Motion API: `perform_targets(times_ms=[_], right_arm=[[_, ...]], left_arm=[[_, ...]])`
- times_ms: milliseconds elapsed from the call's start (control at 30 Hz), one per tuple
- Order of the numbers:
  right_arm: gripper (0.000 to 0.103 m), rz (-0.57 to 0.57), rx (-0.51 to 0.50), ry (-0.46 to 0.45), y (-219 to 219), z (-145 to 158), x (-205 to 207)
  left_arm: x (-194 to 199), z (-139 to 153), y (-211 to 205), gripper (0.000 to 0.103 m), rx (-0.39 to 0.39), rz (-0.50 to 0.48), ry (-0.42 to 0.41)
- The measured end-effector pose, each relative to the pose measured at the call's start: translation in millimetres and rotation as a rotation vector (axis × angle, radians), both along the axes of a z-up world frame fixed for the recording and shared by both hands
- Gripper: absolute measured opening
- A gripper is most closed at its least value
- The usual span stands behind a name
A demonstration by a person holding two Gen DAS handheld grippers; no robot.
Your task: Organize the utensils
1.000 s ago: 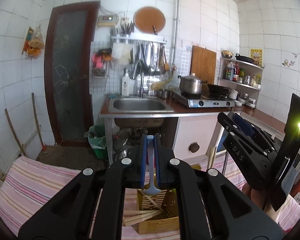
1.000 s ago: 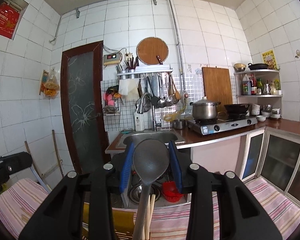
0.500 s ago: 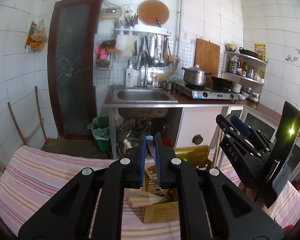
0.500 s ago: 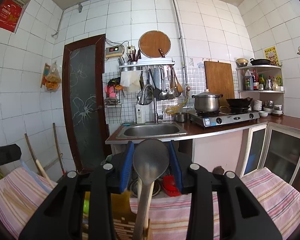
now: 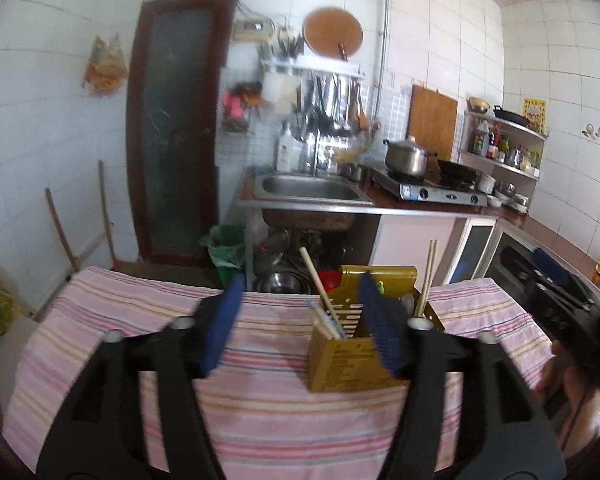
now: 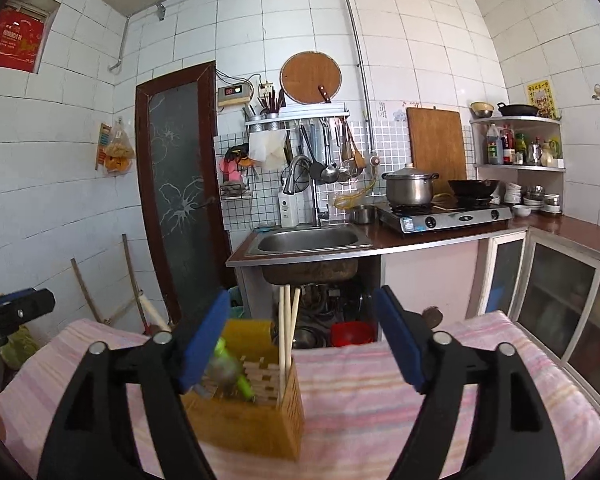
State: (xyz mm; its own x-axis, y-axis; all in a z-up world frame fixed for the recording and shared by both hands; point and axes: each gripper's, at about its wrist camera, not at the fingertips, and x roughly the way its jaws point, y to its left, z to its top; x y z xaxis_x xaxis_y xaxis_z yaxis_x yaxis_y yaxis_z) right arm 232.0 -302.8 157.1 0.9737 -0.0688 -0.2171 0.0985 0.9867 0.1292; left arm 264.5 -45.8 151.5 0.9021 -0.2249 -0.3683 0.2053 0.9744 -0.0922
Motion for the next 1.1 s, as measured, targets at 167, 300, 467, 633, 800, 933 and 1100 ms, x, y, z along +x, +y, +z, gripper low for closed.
perform_targets(times_ms=[167,300,467,633,800,933,1100], right_arm=[[0.094,0.013,0.042,0.017,8,-2,-73],[0.098,0.008,0.044,0.029,19,-18,-119],[0.098,0.010,0.050,0.049,37,-50,-163],[0.099,0.017,0.027,0.067,54,-83,-183],[0.098,0.033,0.007,0.104,65,-110,-188],[0.098,0.026,-0.034,0.104,72,-124,-191],[0.099,0.016,-0.016,0.096,70,-134,-198]], left_arm=[[-72,-2,20,0.098,0.015,0.061,-0.106],[-121,-21,33,0.098,0.007,0.077,-0.119],[-165,-62,45,0.098,-0.018,0.053,-0.080],[-186,-101,50,0.098,-0.018,0.052,-0.042],[-196,-130,46,0.098,0.023,0.045,-0.043],[-201,-142,43,0.098,0.035,0.056,-0.062],[-208,-153,35,0.098,0.075,0.064,-0.092]])
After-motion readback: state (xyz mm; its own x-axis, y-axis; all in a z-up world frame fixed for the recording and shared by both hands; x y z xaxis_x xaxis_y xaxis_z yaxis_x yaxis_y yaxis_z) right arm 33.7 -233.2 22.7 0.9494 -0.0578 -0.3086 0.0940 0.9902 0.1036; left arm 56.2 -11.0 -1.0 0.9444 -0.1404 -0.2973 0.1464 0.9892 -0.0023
